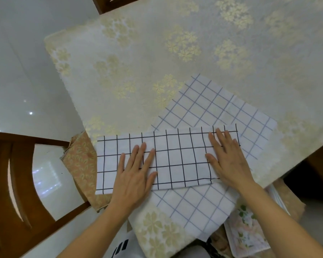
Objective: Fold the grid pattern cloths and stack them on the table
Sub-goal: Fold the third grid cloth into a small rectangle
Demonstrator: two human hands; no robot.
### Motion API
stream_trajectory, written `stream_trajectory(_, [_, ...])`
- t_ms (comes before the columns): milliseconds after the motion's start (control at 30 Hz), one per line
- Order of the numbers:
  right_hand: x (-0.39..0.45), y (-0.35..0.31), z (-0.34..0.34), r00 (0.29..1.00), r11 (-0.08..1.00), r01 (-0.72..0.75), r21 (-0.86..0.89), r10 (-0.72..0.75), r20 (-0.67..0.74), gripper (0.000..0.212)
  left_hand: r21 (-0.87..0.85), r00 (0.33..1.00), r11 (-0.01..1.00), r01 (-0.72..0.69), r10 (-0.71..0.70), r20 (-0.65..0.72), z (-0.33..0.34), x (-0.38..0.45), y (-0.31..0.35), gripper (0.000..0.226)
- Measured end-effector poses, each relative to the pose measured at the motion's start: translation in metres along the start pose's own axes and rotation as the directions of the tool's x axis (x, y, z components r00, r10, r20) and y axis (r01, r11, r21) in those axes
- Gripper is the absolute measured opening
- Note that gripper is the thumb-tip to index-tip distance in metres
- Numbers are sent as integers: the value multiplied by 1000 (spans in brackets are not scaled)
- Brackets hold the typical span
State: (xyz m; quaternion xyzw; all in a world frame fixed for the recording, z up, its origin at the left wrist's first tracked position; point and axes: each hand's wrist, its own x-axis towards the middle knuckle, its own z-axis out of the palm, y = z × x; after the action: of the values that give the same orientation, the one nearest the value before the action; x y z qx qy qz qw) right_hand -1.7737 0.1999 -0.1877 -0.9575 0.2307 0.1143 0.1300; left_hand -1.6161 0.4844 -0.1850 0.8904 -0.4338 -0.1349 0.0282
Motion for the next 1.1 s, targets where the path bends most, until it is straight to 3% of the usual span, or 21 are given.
stream_trajectory(233, [4,20,5,997,994,-55,-98,50,-50,72,55,999,998,-3,5,-35,12,0,-6,66])
stream_trajectory(400, [2,14,-3,993,993,-100,-59,96,-70,77,40,999,999,14,-12,-36,9,-2,-1,67])
stream_trajectory(567, [-1,-33,7,994,994,97,-42,-99,-53,79,15,999,999,-35,35,-29,9,14,33,69])
stream_trajectory(767, [0,-6,13,999,997,-31,-65,28,-42,77,7,999,1000,-16,17,-29,13,17,30,68])
stream_trajectory(967, [18,-27,3,996,999,-25,-23,23,-83,81,12,997,999,38,-37,-68,2,32,-2,67])
stream_trajectory(1100, [31,-42,9,998,999,-18,-32,15,-69,80,48,999,999,4,-1,-48,6,37,-4,69])
